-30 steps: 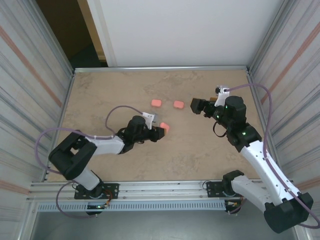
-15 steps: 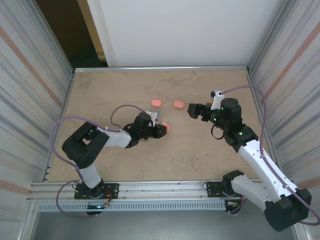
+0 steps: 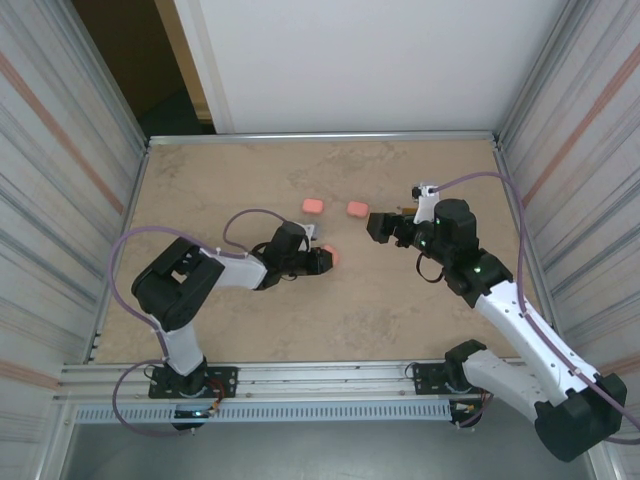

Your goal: Insert wireless bluetooth earbuds into charging case

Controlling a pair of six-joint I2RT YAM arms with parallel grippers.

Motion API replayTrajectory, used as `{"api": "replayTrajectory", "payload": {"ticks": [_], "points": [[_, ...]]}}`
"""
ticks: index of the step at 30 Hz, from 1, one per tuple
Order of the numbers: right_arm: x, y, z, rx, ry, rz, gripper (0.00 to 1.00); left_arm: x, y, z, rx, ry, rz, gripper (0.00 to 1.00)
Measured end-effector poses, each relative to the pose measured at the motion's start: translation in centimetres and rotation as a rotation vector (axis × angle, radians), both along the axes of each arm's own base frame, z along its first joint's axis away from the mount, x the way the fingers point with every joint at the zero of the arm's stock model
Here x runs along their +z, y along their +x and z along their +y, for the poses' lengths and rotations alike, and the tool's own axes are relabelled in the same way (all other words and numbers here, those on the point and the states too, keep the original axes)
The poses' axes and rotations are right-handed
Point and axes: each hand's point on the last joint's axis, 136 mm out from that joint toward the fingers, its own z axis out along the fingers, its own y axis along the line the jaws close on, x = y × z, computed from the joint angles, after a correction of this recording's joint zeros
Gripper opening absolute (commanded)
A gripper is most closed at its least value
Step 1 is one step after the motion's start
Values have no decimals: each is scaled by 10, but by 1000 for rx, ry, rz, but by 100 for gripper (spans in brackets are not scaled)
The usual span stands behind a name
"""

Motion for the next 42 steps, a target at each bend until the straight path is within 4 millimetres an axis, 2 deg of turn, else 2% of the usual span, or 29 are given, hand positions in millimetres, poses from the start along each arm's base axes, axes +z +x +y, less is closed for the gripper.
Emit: {"api": "replayTrajectory", "payload": {"ticks": [10, 21, 33, 42], "points": [[-1, 1, -1, -8, -3, -2, 99, 0, 4, 2, 21, -14, 12, 26], [-3, 2, -1, -7, -13, -1, 99, -5, 3, 7, 41, -1, 30, 35], [-4, 2, -2, -14, -18, 2, 99, 3, 1, 6, 35, -40, 1, 55], [-4, -1, -13, -52, -42, 1, 99, 10, -7, 20, 41, -43, -39, 64]]}}
